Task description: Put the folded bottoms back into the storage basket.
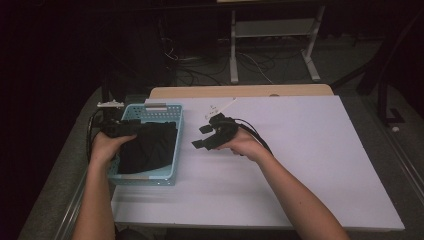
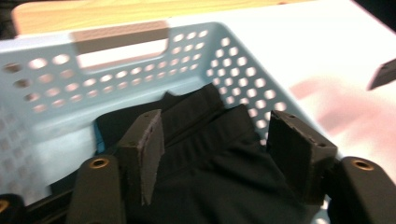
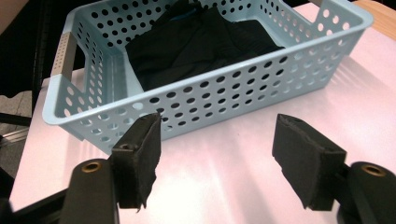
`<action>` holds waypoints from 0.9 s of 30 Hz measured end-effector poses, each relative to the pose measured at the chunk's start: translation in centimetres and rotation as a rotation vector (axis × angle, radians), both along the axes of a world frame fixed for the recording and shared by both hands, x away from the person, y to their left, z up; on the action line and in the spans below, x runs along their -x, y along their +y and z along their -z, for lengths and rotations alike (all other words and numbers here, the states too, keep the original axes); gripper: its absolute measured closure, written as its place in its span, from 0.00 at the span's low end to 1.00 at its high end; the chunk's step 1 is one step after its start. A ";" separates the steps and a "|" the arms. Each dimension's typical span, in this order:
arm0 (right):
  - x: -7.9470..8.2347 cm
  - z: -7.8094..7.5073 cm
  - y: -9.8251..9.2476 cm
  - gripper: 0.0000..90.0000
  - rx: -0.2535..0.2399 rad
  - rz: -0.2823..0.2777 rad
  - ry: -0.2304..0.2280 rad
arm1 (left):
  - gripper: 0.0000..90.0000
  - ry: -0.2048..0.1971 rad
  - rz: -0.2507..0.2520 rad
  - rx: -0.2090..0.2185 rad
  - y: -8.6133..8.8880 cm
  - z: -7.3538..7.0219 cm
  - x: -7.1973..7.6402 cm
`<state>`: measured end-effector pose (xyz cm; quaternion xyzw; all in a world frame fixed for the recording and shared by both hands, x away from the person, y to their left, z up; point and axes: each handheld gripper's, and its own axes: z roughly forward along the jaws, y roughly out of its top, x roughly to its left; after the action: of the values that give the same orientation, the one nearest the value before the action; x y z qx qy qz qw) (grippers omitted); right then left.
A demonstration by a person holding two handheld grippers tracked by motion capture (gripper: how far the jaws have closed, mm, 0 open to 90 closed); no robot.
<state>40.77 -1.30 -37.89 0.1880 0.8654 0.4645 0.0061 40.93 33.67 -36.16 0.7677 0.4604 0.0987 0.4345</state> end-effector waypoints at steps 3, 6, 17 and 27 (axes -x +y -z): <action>0.1 0.2 -0.6 0.34 -0.007 0.008 0.002 | 0.35 -0.024 0.047 0.015 -1.0 -0.2 0.4; 0.2 0.4 -1.4 0.31 -0.011 0.017 0.010 | 0.31 -0.041 0.081 0.026 -2.1 -0.4 0.8; 1.1 0.5 -5.6 0.21 -0.018 0.080 -0.019 | 0.13 -0.084 0.188 0.027 -5.9 -0.7 3.3; 2.2 1.1 -9.3 0.15 -0.032 0.138 -0.035 | 0.00 -0.114 0.259 0.054 -8.1 -0.4 5.8</action>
<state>38.59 -10.55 -38.98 0.2388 0.8425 0.4802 0.0503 35.15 25.61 -35.75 0.8020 0.3344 0.0729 0.4895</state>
